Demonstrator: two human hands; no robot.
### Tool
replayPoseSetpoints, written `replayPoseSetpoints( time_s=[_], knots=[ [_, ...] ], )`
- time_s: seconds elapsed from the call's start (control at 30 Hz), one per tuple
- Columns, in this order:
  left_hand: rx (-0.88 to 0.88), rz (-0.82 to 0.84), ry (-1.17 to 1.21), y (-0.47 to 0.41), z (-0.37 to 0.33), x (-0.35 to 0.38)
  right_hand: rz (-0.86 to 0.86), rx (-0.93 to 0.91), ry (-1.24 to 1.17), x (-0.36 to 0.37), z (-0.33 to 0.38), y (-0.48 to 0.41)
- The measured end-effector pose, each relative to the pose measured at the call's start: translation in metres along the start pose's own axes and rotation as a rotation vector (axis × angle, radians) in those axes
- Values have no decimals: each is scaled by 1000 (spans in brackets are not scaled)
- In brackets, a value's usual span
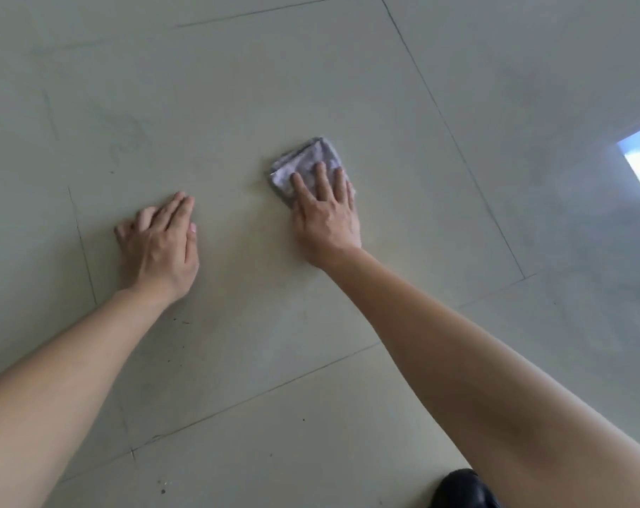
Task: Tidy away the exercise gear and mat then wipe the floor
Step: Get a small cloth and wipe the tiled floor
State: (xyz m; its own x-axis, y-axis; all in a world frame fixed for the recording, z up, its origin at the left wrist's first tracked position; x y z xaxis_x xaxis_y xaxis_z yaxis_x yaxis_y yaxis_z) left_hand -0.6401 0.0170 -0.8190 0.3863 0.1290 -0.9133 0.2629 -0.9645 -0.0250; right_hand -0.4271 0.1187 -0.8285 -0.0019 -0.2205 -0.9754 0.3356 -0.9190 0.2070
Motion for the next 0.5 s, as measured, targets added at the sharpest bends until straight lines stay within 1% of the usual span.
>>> replayPoseSetpoints(
  time_s=[0.07, 0.1, 0.13, 0.17, 0.2, 0.23, 0.3, 0.33, 0.37, 0.43, 0.5],
  knots=[
    [15, -34, -11, -2, 4, -1, 34, -296, 53, 3, 33, 3],
    [4, -53, -9, -5, 6, -1, 29, -434, 89, 3, 35, 0],
    [-18, -69, -4, -9, 9, -2, 8, -513, 110, 1, 28, -6],
    [-47, -75, 1, -14, 12, -2, -19, -505, 109, -2, 11, -18],
    [-75, -73, 6, -18, 16, -2, -45, -410, 98, -6, -15, -34],
    [-98, -65, 8, -23, 19, -2, -55, -249, 89, -12, -47, -50],
    [-128, -45, 1, -34, 24, 1, -26, 143, 88, -22, -121, -71],
    [-139, -33, -4, -40, 26, 2, -2, 311, 75, -27, -154, -75],
    [-151, -22, -8, -46, 28, 4, 16, 439, 64, -33, -180, -75],
    [-193, -9, -12, -57, 34, 9, 33, 592, 35, -38, -202, -81],
    [-244, -18, -15, -65, 39, 13, 18, 658, 3, -36, -187, -92]
  ],
)
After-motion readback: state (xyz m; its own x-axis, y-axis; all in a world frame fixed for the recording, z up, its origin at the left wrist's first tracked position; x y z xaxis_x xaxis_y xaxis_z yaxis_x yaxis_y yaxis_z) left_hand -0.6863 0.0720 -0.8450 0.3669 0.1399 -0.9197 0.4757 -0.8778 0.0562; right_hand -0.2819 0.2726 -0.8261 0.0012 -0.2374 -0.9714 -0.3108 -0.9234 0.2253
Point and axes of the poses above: each hand's wrist, its own y-axis away from the middle knuckle, its own x-axis out of the palm, z = x × y, the point moved 6 cm from there along -y, towards the middle knuckle, and after that the axes turned 14 degrees about y, right-handed, at the moved point
